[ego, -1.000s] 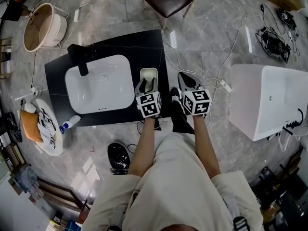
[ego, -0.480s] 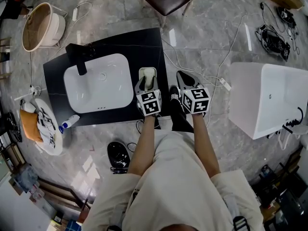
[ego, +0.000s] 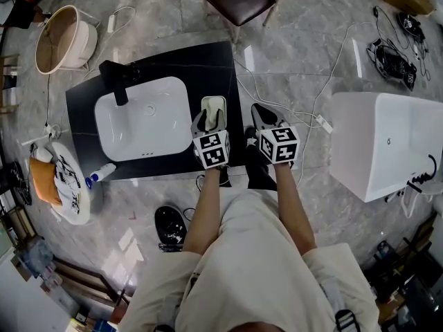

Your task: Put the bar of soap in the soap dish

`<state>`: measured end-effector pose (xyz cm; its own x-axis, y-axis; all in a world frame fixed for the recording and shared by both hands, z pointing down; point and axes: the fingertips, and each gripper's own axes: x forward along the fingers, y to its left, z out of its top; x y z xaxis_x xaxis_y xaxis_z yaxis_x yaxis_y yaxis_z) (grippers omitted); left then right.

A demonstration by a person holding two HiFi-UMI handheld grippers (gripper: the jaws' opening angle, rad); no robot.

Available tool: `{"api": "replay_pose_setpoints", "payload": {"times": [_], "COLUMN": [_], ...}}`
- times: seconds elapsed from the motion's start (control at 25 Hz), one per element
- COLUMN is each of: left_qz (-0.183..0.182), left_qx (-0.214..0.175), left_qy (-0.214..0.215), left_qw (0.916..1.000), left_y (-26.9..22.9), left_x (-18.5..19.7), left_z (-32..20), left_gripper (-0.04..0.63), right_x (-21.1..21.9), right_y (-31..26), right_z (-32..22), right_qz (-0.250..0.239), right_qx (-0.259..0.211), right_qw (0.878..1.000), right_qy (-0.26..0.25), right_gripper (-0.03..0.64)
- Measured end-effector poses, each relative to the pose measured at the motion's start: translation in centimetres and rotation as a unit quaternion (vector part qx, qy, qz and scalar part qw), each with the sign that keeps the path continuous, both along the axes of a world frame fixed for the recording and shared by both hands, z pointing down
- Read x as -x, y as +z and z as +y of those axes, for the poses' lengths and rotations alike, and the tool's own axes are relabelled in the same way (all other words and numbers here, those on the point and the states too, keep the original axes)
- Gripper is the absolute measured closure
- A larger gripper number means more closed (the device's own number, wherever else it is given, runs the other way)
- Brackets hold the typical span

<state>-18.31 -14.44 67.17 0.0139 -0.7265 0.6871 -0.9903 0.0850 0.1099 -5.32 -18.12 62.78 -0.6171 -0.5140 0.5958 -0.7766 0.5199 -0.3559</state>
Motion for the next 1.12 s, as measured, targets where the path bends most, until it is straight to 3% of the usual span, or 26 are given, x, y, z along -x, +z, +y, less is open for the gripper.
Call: {"api": "replay_pose_setpoints", "payload": {"times": [0.32,0.6,0.8,1.12], "left_qz": [-0.004,-0.011,0.006,0.000], "left_qx": [-0.030,-0.050,-0.079,-0.096], "left_qy": [0.020,0.053,0.101,0.147], "left_qw": [0.9994,0.9973,0.9917,0.9845], "left_y": [-2.4,-4.0,-4.8,-5.5], "left_x": [1.4,2.8,2.4,4.0], "left_z": [-0.2,0.6,0.8,1.4], "left_gripper": [0.416,0.416,0.429,0.469], "right_x": [1.5,1.6,2.3,3.5], "right_y": [0.5,0.5,1.0,1.4], "right_z": [1.0,1.0,2.2,4.3], "right_qz": [0.004,0.009,0.007,0.003], "right_qx": [0.005,-0.006,-0.004,-0.008], "right_qw": [1.000,1.000,1.000,0.999], "right_qy": [-0.017,0.012,0.018,0.042], "right_gripper": [0.612,0.612,0.612,0.612]}}
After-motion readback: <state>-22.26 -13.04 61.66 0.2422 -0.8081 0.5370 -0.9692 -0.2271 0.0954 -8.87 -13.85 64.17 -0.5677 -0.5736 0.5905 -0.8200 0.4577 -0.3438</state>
